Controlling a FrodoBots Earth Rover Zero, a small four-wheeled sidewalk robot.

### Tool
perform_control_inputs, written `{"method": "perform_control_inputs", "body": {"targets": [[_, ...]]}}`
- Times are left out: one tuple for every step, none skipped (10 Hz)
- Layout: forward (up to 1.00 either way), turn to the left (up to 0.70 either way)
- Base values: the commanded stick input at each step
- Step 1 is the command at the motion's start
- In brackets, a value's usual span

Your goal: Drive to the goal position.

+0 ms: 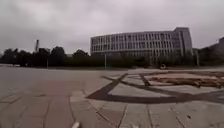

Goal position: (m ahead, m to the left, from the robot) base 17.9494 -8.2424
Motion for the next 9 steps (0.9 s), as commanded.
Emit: {"method": "perform_control_inputs", "body": {"targets": [[0.7,0.0],[0.7,0.0],[0.7,0.0],[0.7,0.0],[0.7,0.0],[0.7,0.0],[0.7,0.0],[0.7,0.0],[0.7,0.0]]}}
